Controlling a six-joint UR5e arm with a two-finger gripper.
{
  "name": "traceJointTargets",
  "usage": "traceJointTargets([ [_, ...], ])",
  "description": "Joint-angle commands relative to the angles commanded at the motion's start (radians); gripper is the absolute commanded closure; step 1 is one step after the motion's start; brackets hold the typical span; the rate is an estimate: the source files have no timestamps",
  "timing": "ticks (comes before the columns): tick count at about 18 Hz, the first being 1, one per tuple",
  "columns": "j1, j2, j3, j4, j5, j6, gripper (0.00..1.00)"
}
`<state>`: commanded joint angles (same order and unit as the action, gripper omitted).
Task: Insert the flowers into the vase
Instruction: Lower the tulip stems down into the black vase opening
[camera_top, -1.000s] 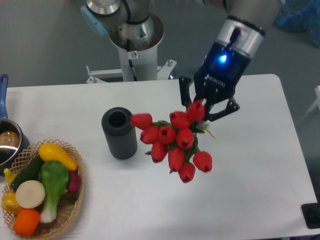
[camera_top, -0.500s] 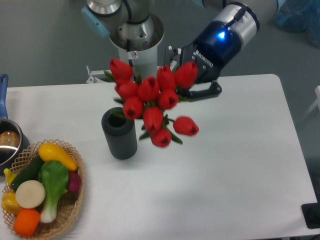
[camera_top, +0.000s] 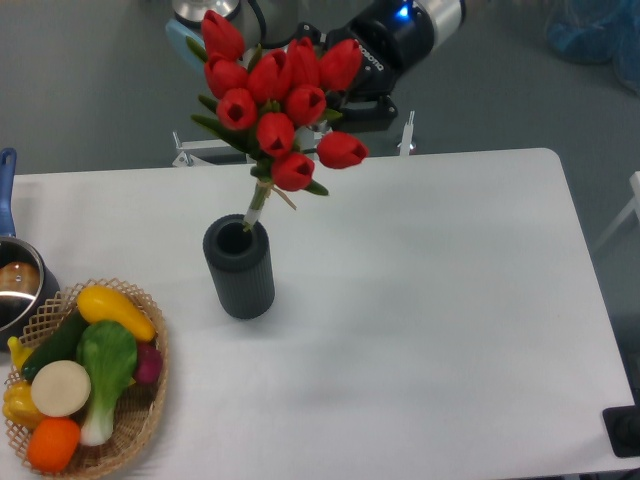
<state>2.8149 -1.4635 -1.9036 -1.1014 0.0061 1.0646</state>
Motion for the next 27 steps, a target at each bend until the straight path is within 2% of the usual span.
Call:
traceJointTargets([
  [4,-0.008,0.006,-0.04,0.028,0.008,0.054,0.99],
  [13,-0.017,0.06,-0.137,0.028,0.074,0.117,0.99],
  [19,-0.023,0.055,-0.143,0.029,0.077,0.132,0.98],
  [22,-0.035,0.04,-0.14,0.06,0.078,0.132,0.97],
  [27,-0.058,0.025,-0.143,0.064,0.106,0.133,0.96],
])
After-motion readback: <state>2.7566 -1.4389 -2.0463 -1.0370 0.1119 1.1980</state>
